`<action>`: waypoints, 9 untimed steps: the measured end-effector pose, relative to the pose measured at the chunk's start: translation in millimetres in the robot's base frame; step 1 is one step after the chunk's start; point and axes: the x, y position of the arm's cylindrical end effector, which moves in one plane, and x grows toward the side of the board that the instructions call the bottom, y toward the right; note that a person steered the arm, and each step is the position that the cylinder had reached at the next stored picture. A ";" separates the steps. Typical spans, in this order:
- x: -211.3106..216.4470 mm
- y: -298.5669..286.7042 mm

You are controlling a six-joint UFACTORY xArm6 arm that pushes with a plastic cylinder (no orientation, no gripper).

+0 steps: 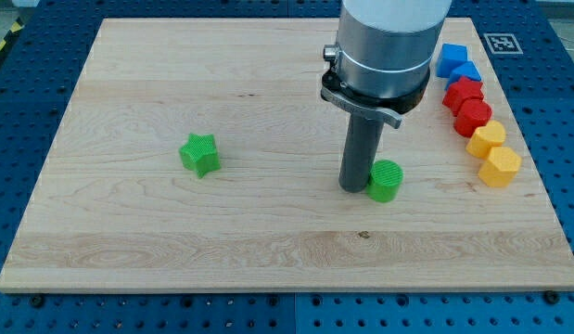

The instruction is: Move the green circle below the yellow hexagon

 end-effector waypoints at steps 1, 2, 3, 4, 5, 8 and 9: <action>1.8 10.8; 1.8 24.3; 1.8 42.8; 1.8 55.0; 8.5 61.7; 11.8 97.8; 11.8 105.6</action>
